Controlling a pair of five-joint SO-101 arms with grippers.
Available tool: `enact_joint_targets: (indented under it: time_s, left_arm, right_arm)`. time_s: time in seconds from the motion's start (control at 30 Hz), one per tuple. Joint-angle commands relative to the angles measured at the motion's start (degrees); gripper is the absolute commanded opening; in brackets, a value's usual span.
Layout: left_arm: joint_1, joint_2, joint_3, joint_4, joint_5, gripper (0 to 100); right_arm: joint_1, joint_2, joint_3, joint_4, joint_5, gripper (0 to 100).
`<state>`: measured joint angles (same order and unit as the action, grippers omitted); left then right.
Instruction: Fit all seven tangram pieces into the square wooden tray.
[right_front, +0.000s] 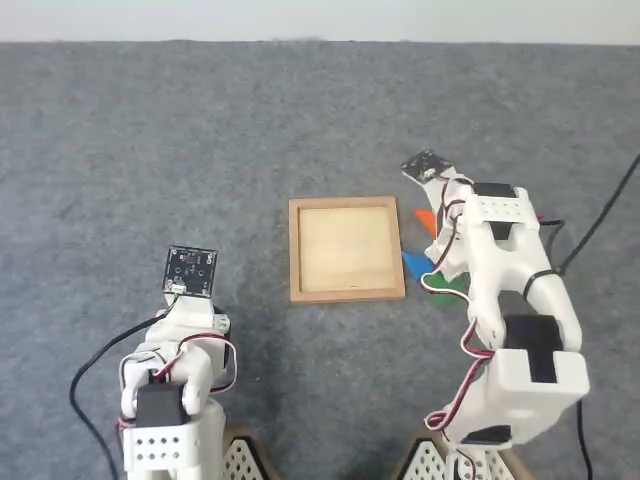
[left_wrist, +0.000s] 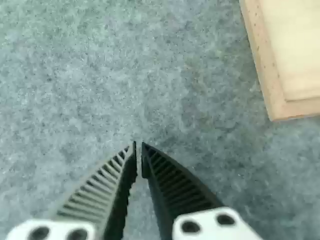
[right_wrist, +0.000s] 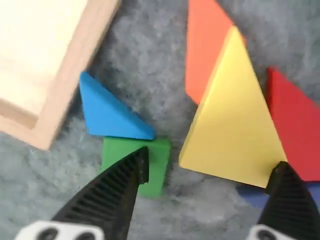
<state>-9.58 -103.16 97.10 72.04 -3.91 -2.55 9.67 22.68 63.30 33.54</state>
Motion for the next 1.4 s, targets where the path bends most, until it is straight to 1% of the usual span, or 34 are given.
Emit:
enact_joint_targets:
  time_s: [0.0, 0.13, 0.23, 0.3, 0.33, 0.4, 0.47, 0.53, 0.63, 0.83, 1.0, 1.27, 1.37]
  left_arm:
    - [0.26, -0.97, -0.57, 0.18, -0.09, 2]
    - [0.26, -0.97, -0.57, 0.18, -0.09, 2]
    - [0.26, -0.97, -0.57, 0.18, -0.09, 2]
    - [0.26, -0.97, -0.57, 0.18, -0.09, 2]
    - [0.26, -0.97, -0.57, 0.18, -0.09, 2]
    - [0.26, -0.97, -0.57, 0.18, -0.09, 2]
    - [0.26, -0.97, -0.57, 0.18, -0.09, 2]
    - [0.26, -0.97, -0.57, 0.18, -0.09, 2]
    - [0.26, -0.97, -0.57, 0.18, -0.09, 2]
    - [0.26, -0.97, -0.57, 0.18, -0.09, 2]
    - [0.26, -0.97, -0.57, 0.18, -0.09, 2]
    - [0.26, -0.97, -0.57, 0.18, -0.09, 2]
    - [0.26, -0.97, -0.57, 0.18, -0.09, 2]
  right_arm:
    - [-1.45, -1.01, -0.18, 1.19, -4.13, 36.2]
    - [-1.27, -1.98, -0.18, 1.19, -8.18, 36.2]
    - [-0.92, -4.97, -0.18, 0.84, -8.88, 36.2]
    - [-1.19, -7.52, -0.09, 1.19, -8.0, 36.2]
    - [-1.36, -8.57, -0.09, 1.19, -5.45, 36.2]
    - [-1.1, -10.15, 0.18, 1.36, 3.25, 36.3]
    - [-0.92, -10.42, 0.26, 2.95, 9.67, 36.3]
    - [-1.27, -9.63, 0.26, 4.0, 13.63, 36.4]
    - [-1.36, -7.25, -0.09, 3.91, 15.65, 36.4]
    - [-0.75, -2.33, -0.09, -1.1, 15.65, 36.4]
    - [-0.57, -0.22, -0.09, -3.21, 15.65, 36.2]
    - [2.42, 0.04, 0.18, -5.14, 15.47, 36.2]
    - [3.3, 0.04, 0.26, -5.05, 12.92, 36.1]
